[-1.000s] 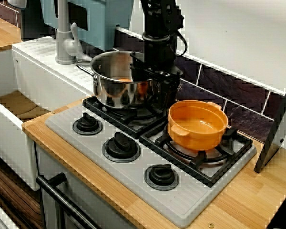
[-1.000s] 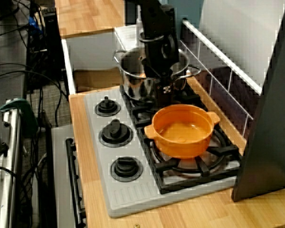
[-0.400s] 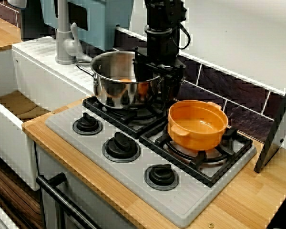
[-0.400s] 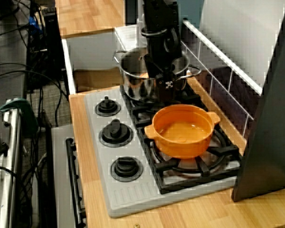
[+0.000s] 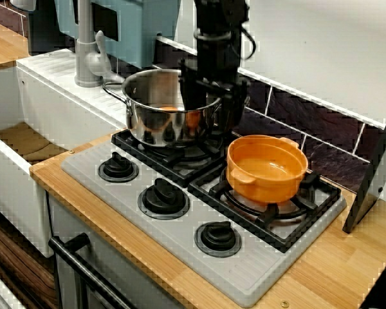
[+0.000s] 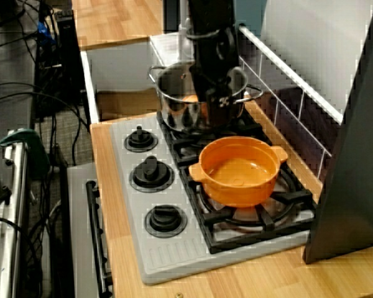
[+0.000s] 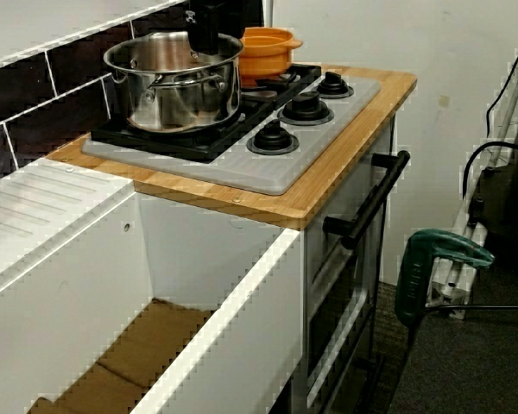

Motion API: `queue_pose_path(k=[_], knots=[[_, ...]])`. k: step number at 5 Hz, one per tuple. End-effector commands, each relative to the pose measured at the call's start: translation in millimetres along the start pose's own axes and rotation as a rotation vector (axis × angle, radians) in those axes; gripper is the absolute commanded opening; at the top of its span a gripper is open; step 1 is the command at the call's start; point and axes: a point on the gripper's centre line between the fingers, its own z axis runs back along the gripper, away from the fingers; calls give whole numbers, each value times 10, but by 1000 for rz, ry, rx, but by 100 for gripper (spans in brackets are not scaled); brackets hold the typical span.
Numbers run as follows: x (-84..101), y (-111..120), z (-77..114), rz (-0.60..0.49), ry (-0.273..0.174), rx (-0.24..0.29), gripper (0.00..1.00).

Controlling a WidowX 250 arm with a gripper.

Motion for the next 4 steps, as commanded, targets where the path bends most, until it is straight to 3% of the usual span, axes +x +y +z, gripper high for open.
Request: queue_pose_path(k=[1, 4], knots=[[74, 151, 444, 34, -109, -19, 100], [77, 435, 679, 99, -147, -33, 100]])
